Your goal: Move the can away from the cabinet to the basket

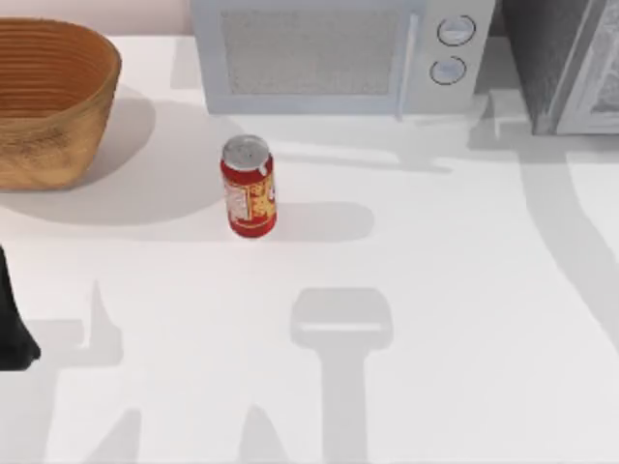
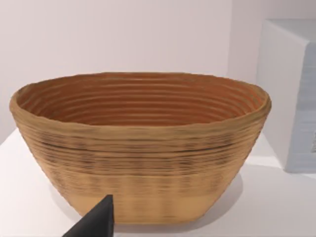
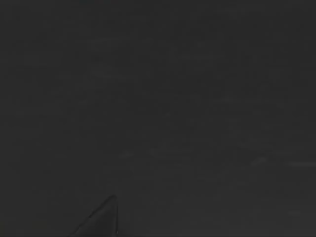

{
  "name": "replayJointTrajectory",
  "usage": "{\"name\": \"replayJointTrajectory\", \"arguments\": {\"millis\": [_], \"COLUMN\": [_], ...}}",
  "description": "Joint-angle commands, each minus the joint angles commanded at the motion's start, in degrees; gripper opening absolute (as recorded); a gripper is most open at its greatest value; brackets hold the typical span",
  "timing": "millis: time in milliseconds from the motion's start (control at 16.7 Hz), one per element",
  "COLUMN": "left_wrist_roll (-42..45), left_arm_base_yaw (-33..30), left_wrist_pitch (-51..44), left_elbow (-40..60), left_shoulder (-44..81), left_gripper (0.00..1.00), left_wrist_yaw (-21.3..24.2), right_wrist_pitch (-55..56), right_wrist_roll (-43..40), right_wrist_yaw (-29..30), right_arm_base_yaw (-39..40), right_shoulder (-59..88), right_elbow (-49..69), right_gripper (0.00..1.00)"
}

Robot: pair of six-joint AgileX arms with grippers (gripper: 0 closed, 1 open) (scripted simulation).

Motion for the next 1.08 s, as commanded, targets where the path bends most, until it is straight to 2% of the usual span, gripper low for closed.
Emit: {"name": "replayJointTrajectory", "arguments": {"millis": [780, 1080], "left_wrist_roll": [0.0, 0.0], "left_arm_base_yaw": [0.0, 0.0], "left_wrist_pitch": [0.0, 0.0], "left_elbow": [0.0, 0.0], "left_shoulder": [0.0, 0.0], "left_gripper": [1.0, 1.0], "left_wrist_yaw": [0.0, 0.0], "right_wrist_pitch": [13.41, 17.97], "right_wrist_roll": [-0.24, -0.27], "right_wrist_yaw": [-13.24, -17.68], "right_arm_base_yaw": [-11.52, -15.4], "right_shoulder": [-51.24, -65.33], "right_elbow": [-71.45, -87.5], "right_gripper": [1.0, 1.0]}}
